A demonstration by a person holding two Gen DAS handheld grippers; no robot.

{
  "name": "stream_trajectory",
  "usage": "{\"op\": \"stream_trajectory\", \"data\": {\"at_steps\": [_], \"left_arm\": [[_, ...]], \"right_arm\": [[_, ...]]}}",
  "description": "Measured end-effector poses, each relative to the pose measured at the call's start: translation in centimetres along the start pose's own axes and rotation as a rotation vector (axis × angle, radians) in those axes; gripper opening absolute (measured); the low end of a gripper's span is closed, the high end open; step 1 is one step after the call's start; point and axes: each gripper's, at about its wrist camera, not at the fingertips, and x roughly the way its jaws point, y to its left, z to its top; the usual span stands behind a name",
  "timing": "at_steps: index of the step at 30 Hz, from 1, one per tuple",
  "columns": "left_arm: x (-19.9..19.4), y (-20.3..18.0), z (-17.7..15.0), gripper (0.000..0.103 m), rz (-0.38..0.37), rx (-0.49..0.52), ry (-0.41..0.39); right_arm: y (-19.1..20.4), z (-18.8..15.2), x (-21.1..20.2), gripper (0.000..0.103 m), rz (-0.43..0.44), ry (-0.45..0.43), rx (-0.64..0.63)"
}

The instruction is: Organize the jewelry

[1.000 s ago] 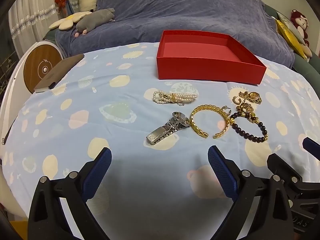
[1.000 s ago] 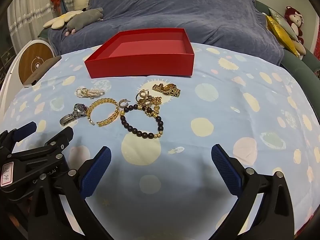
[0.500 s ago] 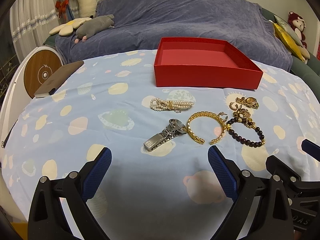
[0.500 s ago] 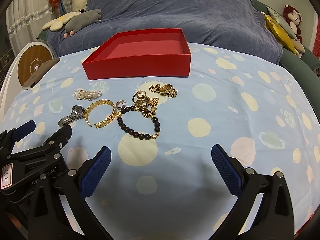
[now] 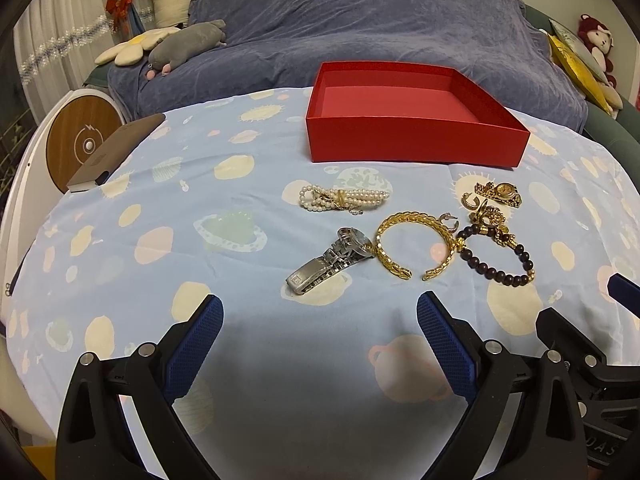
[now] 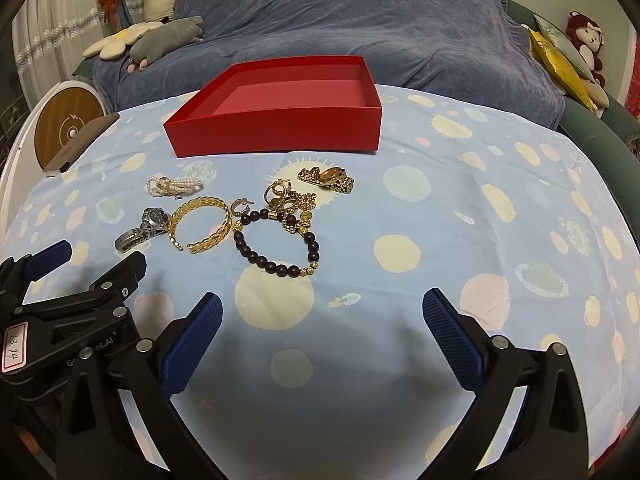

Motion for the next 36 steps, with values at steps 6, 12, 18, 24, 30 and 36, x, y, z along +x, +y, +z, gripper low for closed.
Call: {"op": "stream_trajectory", "data": {"at_steps": [6, 12, 18, 24, 30, 36], "left_arm": [[-0.04, -0.14, -0.07, 0.095, 0.002, 0.004, -0.017], [-0.15, -0.06, -0.13, 0.095, -0.008, -0.003, -0.042], [-0.08, -0.2, 0.03, 0.095, -0.008, -0.002, -0.029], [0.45, -0.21, 0.31, 0.096, -0.01, -0.012, 0.012], [0.51, -0.12, 0.09, 0.096, -0.012, -0.008, 0.01], [0.4, -0.24, 0.1, 0.095, -0.014, -0.004, -0.012]], "right_arm": [[-0.01, -0.02, 0.01, 0.098, 0.0, 0.0, 0.0], [-0.04, -0.02, 0.02, 0.098, 0.0, -0.001, 0.004], [0.16, -0.07, 0.02, 0.098, -0.001, -0.001, 0.002], [0.13, -0.09, 0.02, 0.098, 0.003, 0.001, 0.004], [0.07, -0.11, 0.05, 0.098, 0.002, 0.002, 0.002], [0.07, -0.12, 0.07, 0.098, 0.003, 0.002, 0.003]]}}
